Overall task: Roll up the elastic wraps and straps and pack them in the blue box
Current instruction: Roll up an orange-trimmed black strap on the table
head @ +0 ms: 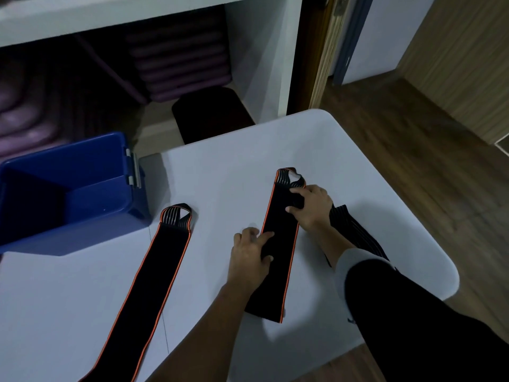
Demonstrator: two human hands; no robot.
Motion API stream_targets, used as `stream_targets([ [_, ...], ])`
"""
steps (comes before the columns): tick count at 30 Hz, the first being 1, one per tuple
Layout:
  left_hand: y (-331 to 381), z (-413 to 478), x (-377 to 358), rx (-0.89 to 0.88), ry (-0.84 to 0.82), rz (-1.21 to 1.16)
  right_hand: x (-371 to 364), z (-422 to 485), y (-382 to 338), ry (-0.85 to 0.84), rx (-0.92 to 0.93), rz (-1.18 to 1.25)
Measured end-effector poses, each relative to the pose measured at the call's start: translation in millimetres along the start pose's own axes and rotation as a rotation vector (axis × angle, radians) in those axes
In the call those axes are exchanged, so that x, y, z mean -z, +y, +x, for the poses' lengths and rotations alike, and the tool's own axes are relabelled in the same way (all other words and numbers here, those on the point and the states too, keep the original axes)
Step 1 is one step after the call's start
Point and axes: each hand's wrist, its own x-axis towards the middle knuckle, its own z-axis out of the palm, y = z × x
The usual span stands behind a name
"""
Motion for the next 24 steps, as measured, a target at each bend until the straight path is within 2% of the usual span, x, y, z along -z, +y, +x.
stream_targets([
  [5,0,11,0,0.02,-0.006,-0.027,-5,-2,-6,-0.052,0.088,0.209],
  [11,3,21,-2,0.143,0.023,-0.182,-6,-5,-16,-0.05,0.129,0.497],
  [18,5,20,-2,0.205,0.059,-0.234,1,-8,-27,-0.088,0.114,0.5],
  [21,4,17,-1,0.188,0.079,-0.291,5,-5,-32,-0.082,0.107,0.593],
  [24,0,8,1,0.174,0.03,-0.395,9,-5,-40,-0.087,0.123,0.682],
])
